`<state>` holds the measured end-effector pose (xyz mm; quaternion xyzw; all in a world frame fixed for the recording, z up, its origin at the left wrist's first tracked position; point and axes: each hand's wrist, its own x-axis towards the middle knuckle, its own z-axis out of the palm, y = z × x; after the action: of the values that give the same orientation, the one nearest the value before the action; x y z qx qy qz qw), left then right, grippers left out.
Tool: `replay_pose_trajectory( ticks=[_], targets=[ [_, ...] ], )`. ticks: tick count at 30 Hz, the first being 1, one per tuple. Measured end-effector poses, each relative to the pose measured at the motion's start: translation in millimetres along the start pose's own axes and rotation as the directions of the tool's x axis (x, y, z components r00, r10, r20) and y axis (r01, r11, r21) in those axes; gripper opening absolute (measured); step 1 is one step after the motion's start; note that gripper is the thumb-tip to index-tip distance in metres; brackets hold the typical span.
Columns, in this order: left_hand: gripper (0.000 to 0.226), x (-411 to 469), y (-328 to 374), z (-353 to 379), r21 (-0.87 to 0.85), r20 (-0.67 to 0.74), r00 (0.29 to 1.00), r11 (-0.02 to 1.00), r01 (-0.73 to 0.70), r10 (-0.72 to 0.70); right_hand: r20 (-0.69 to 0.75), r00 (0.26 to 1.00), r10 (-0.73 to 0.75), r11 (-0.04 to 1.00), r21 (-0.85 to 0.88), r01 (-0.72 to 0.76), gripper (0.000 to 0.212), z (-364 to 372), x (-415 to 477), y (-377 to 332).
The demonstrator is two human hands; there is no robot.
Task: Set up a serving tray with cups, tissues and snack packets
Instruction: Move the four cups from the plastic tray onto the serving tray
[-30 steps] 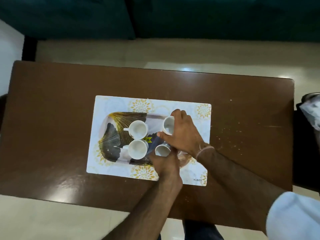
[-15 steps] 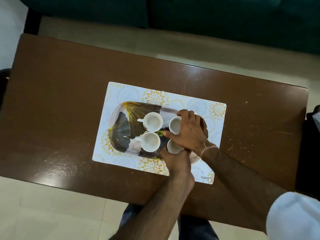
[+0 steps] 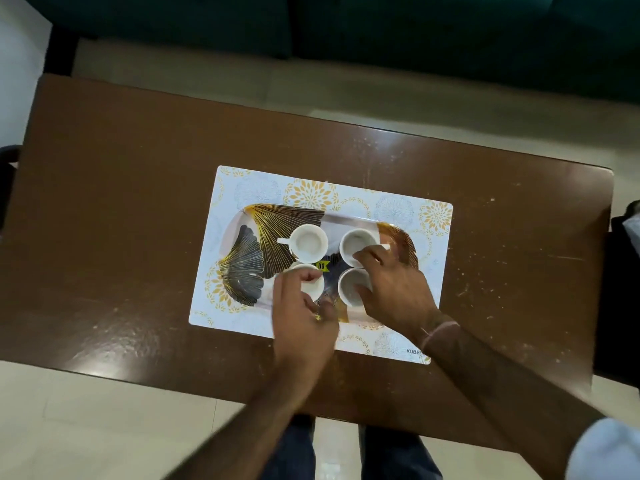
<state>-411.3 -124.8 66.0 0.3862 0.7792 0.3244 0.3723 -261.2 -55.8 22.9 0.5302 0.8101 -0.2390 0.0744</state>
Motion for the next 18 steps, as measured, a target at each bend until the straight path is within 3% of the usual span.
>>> replay_pose_trajectory(
  ticks=[2, 5, 9, 18],
  targets=[
    [0.050, 31, -12, -18, 0.239, 0.144, 0.974, 0.949, -0.205, 0.174, 0.049, 0.999, 0.008, 0.998, -0.058, -0.005, 0.042, 1, 9, -4],
    [0.054, 66, -28, -30, 0.499, 0.377, 0.895, 0.762, -0.413, 0.238, 0.066, 0.997, 0.033, 0.994, -0.104, -0.026, 0.036, 1, 20, -8],
    [0.043, 91, -40, -29, 0.526, 0.519, 0.810, 0.644, -0.555, 0.274, 0.068, 0.997, 0.045, 0.996, -0.086, -0.039, 0.033, 2, 26, -14],
    [0.034, 108, -43, -31, 0.494, 0.565, 0.751, 0.588, -0.641, 0.344, -0.010, 0.994, 0.113, 0.993, 0.034, -0.112, 0.026, 17, 29, -36]
  ],
)
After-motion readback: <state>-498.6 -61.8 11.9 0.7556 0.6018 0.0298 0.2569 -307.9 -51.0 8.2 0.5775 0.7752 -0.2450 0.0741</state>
